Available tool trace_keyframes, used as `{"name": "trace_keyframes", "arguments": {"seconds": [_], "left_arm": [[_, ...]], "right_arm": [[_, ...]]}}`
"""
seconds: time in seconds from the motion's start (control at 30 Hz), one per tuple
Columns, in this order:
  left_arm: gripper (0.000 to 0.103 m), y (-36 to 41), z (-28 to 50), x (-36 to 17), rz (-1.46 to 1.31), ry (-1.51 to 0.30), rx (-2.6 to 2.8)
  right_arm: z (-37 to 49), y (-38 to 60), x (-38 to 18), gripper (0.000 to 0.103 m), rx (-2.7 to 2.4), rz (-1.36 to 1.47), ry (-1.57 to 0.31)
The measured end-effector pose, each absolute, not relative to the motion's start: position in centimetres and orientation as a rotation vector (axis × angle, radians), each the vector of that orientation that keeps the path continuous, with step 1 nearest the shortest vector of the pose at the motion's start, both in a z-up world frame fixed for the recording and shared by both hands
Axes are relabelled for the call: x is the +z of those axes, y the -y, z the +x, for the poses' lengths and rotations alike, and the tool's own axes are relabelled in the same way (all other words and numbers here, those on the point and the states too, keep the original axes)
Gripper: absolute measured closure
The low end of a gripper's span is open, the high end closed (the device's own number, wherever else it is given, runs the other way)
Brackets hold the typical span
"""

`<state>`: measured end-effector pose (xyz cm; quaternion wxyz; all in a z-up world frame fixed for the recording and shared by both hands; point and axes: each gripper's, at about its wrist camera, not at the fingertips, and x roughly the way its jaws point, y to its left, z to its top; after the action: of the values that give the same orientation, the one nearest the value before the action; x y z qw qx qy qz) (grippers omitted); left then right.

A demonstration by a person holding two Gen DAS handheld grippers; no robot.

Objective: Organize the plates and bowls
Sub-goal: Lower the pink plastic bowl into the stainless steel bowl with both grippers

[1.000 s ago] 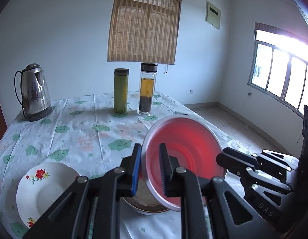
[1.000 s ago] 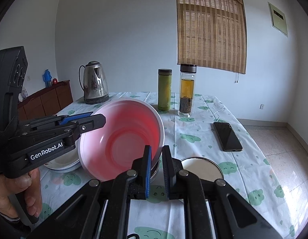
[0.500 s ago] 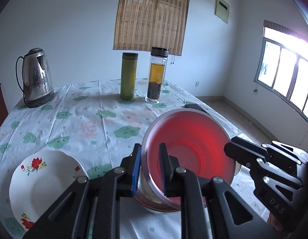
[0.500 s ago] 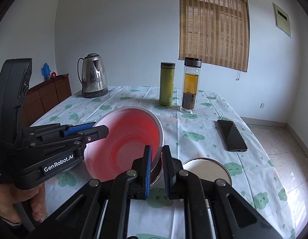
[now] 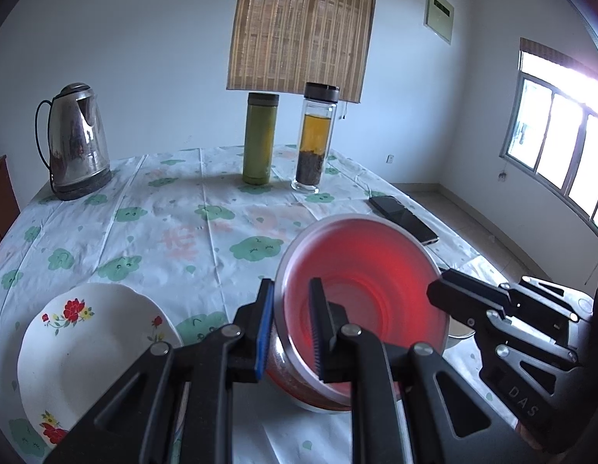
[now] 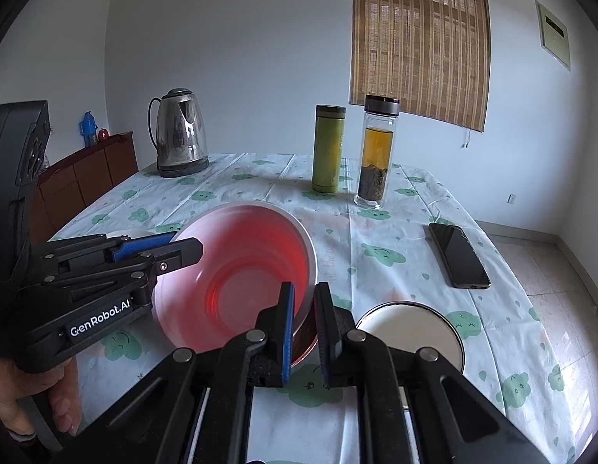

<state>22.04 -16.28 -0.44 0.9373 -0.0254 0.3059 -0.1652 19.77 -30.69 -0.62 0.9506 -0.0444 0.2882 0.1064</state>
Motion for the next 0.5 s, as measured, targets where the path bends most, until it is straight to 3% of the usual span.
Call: {"name": "trace_keyframes", "arguments": {"seconds": [0.5], "left_arm": [[0.088,16.2,23.0,-2.0,-0.054,-0.692,-0.337]], "right_arm": [[20.9,30.3,-1.6,0.091,0.215,-0.106,-0.631]]}}
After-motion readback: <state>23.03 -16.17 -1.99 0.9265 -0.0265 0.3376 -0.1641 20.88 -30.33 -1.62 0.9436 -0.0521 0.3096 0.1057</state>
